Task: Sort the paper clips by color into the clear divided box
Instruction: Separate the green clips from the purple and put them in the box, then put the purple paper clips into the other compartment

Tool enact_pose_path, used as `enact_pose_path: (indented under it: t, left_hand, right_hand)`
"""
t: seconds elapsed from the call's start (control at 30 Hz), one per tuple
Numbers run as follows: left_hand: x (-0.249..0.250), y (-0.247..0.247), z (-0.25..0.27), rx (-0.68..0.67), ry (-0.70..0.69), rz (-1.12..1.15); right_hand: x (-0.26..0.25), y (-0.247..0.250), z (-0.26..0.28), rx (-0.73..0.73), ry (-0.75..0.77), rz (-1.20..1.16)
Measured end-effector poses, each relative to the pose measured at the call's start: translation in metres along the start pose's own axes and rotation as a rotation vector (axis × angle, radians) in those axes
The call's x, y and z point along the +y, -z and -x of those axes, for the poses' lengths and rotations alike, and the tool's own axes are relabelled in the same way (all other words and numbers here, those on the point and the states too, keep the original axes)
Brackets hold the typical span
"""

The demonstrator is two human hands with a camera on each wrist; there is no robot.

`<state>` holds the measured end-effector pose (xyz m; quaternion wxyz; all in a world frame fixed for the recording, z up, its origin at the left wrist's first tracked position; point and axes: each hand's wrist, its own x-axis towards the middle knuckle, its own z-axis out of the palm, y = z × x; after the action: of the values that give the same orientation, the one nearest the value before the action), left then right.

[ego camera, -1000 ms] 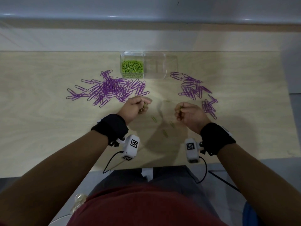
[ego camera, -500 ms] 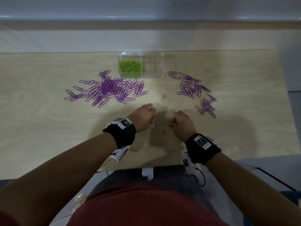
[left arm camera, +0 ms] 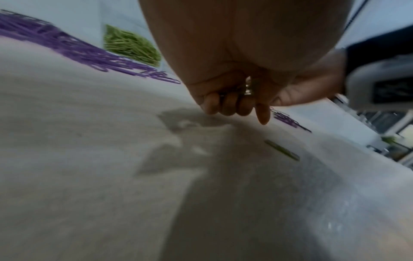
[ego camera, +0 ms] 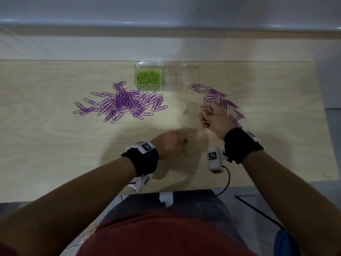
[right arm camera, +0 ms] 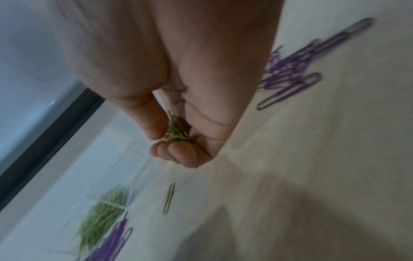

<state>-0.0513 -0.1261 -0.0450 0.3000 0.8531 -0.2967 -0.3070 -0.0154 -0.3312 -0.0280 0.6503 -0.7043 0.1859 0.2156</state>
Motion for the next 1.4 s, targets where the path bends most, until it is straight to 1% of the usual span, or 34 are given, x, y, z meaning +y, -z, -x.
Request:
enact_pose_path:
  t: [0.03, 0.1, 0.13, 0.17, 0.2, 0.23, 0.3, 0.33, 0.4, 0.47, 0.5, 0.57, 0.63, 0.67, 0.7, 0.73, 0.77, 0.8, 0.87, 0.9, 0.97, 1.03, 1.13, 1.2, 1.27, 1.33, 1.4]
  left_hand:
    - [0.003, -0.003, 0.000, -0.026, -0.026, -0.076]
    - [0.009, -0.007, -0.001, -0.061, -0.060, -0.202]
    - [0.011, -0.010, -0.003, -0.073, -0.052, -0.209]
    - [0.013, -0.009, -0.005, -0.090, -0.024, -0.203]
    - [0.014, -0.009, -0.006, -0.127, 0.010, -0.174]
    - [0.015, -0.010, -0.008, -0.145, 0.017, -0.174]
    - [0.015, -0.008, -0.008, -0.182, -0.067, -0.344]
    - [0.014, -0.007, -0.007, -0.194, -0.064, -0.376]
    - [0.011, -0.008, -0.006, -0.139, -0.063, -0.341]
    - [0.009, -0.006, -0.003, -0.042, -0.056, -0.229]
    - [0.007, -0.003, -0.002, 0.022, -0.047, -0.150]
    - [-0.002, 0.004, 0.003, 0.136, -0.014, 0.079]
    - [-0.016, 0.014, 0.010, 0.298, 0.015, 0.315]
    - [-0.021, 0.019, 0.013, 0.373, 0.030, 0.395]
    - [-0.027, 0.022, 0.016, 0.417, 0.032, 0.460]
    - [-0.030, 0.023, 0.019, 0.431, 0.035, 0.515]
    - [-0.032, 0.025, 0.021, 0.413, 0.032, 0.527]
    - [-0.033, 0.025, 0.023, 0.376, 0.026, 0.498]
    - [-0.032, 0.020, 0.022, 0.264, -0.001, 0.363]
    - [-0.028, 0.017, 0.021, 0.194, 0.004, 0.255]
    - [-0.016, 0.009, 0.015, 0.070, 0.092, 0.027]
    - [-0.004, 0.002, 0.008, 0.031, 0.127, -0.115]
    - [0.005, -0.002, 0.002, -0.007, 0.103, -0.272]
    - [0.005, -0.001, 0.004, -0.052, 0.122, -0.309]
    - [-0.001, 0.004, 0.010, -0.033, 0.175, -0.325]
    - [-0.010, 0.016, 0.018, 0.039, 0.211, -0.293]
    - [-0.020, 0.043, 0.026, 0.152, 0.239, -0.207]
  right_hand:
    - [-0.003, 0.000, -0.007, -0.005, 0.025, 0.105]
    - [-0.013, -0.006, -0.016, -0.042, 0.146, 0.472]
    - [-0.018, -0.012, -0.021, -0.062, 0.195, 0.629]
    - [-0.021, -0.018, -0.025, -0.078, 0.208, 0.741]
    - [-0.023, -0.024, -0.030, -0.094, 0.201, 0.809]
    - [-0.023, -0.028, -0.035, -0.108, 0.198, 0.873]
    - [-0.021, -0.033, -0.042, -0.134, 0.220, 0.990]
    - [-0.020, -0.034, -0.043, -0.147, 0.229, 1.021]
    - [-0.020, -0.035, -0.044, -0.161, 0.223, 1.095]
    - [-0.018, -0.034, -0.041, -0.184, 0.210, 1.176]
    - [-0.017, -0.034, -0.039, -0.184, 0.210, 1.186]
    - [-0.013, -0.029, -0.034, -0.168, 0.233, 1.096]
    - [-0.011, -0.022, -0.030, -0.115, 0.246, 0.923]
    - [-0.011, -0.019, -0.029, -0.090, 0.234, 0.803]
    - [-0.012, -0.017, -0.027, -0.076, 0.200, 0.658]
    - [-0.013, -0.017, -0.026, -0.071, 0.153, 0.510]
    - [-0.016, -0.018, -0.025, -0.065, 0.104, 0.400]
    - [-0.021, -0.020, -0.026, -0.058, 0.069, 0.332]
    - [-0.035, -0.029, -0.028, -0.078, 0.060, 0.295]
    - [-0.044, -0.034, -0.031, -0.106, 0.075, 0.297]
    - [-0.067, -0.048, -0.038, -0.149, 0.127, 0.334]
    - [-0.095, -0.065, -0.050, -0.162, 0.243, 0.457]
    - [-0.131, -0.096, -0.068, -0.166, 0.457, 0.740]
    - [-0.144, -0.116, -0.078, -0.170, 0.509, 0.864]
    - [-0.147, -0.132, -0.086, -0.217, 0.505, 1.019]
    - [-0.142, -0.140, -0.091, -0.298, 0.451, 1.158]
    - [-0.137, -0.134, -0.089, -0.311, 0.438, 1.141]
